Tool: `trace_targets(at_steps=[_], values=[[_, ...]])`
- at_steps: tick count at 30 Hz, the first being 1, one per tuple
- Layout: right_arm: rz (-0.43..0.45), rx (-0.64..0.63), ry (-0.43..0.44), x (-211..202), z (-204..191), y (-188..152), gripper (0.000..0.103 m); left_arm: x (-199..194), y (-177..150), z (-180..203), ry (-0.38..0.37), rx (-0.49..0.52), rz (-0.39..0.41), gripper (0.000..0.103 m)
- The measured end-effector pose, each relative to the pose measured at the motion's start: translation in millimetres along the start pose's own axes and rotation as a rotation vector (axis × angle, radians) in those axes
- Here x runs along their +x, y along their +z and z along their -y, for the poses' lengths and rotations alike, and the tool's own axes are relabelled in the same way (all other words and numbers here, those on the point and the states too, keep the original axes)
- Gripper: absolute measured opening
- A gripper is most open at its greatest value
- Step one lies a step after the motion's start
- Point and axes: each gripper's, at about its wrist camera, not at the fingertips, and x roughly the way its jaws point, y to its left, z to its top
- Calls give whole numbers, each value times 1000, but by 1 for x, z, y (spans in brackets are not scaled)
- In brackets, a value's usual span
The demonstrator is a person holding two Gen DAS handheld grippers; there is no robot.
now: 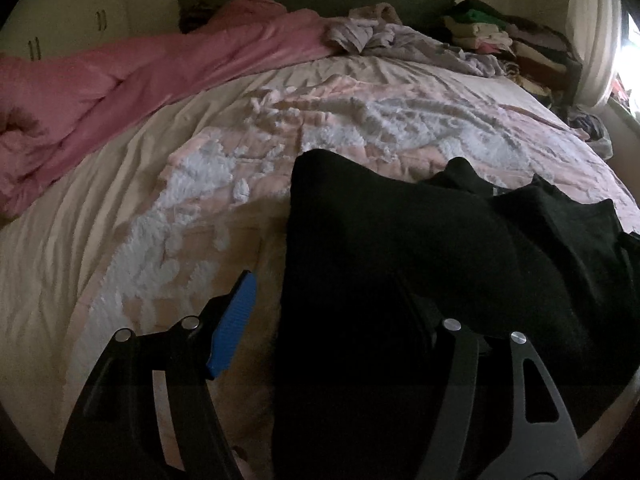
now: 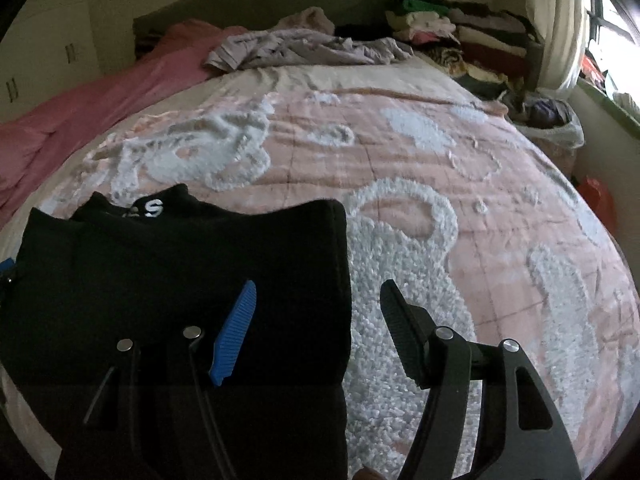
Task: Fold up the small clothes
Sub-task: 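Grasp the edge of the folded shirt with the left gripper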
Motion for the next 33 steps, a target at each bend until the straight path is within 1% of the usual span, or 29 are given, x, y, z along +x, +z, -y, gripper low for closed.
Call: trace_targets(at_steps=[2,3,4,5,6,7,8,9,11,14,16,17,18,20,22,24,25,26,28,29,30,31,32,33], values=[[1,-2,18,2,-2,-1,62,0,0,0,-4,-5,6,59],[3,-2,30,3,-2,0,50,0,0,-1,-9,-11,9,55],[7,1,45,3,-3,0,42,0,-1,-1,-15,-13,11,51],[10,3,57,3,-4,0,29,0,-1,0,-21,-12,11,41],[14,0,58,1,-6,0,21,1,-2,1,-20,-8,12,32],[19,-10,51,-1,-8,0,17,0,-3,3,-13,1,15,26],[33,-29,43,-3,-10,0,10,-1,-3,5,-3,12,23,10],[43,-36,40,-5,-11,0,8,-2,-4,7,14,25,34,6],[67,-33,38,-10,-11,2,8,-5,-3,8,18,37,43,5],[108,-15,24,-19,-6,6,8,-11,1,4,9,21,66,5],[97,-20,-10,-15,-4,6,8,-10,1,3,5,15,58,5],[78,-17,-15,-11,-3,5,8,-7,0,3,5,14,47,5],[44,-5,-26,-3,-1,3,8,0,-2,2,2,10,24,6],[3,11,-35,8,1,0,9,6,-5,2,-2,3,5,7],[0,31,-54,9,4,-1,20,5,-6,2,1,5,4,8],[11,41,-78,4,5,0,38,5,-6,1,2,2,3,10],[23,52,-68,0,6,0,43,5,-6,1,-2,0,0,12],[27,62,-53,-3,6,0,52,5,-6,1,-1,-1,-4,16],[51,67,-23,-14,2,-1,56,3,-5,-1,-3,-5,-8,22],[64,59,-9,-19,-2,0,61,3,-5,0,-4,-4,-6,26],[79,46,18,-26,-9,0,66,2,-5,-1,-10,-10,-7,34],[86,39,46,-31,-15,0,69,1,-4,-2,-16,-14,-10,39],[94,33,86,-37,-22,1,74,-2,-3,-2,-20,-16,-10,44],[100,29,103,-41,-27,1,76,-3,-3,-3,-20,-15,-6,45]])
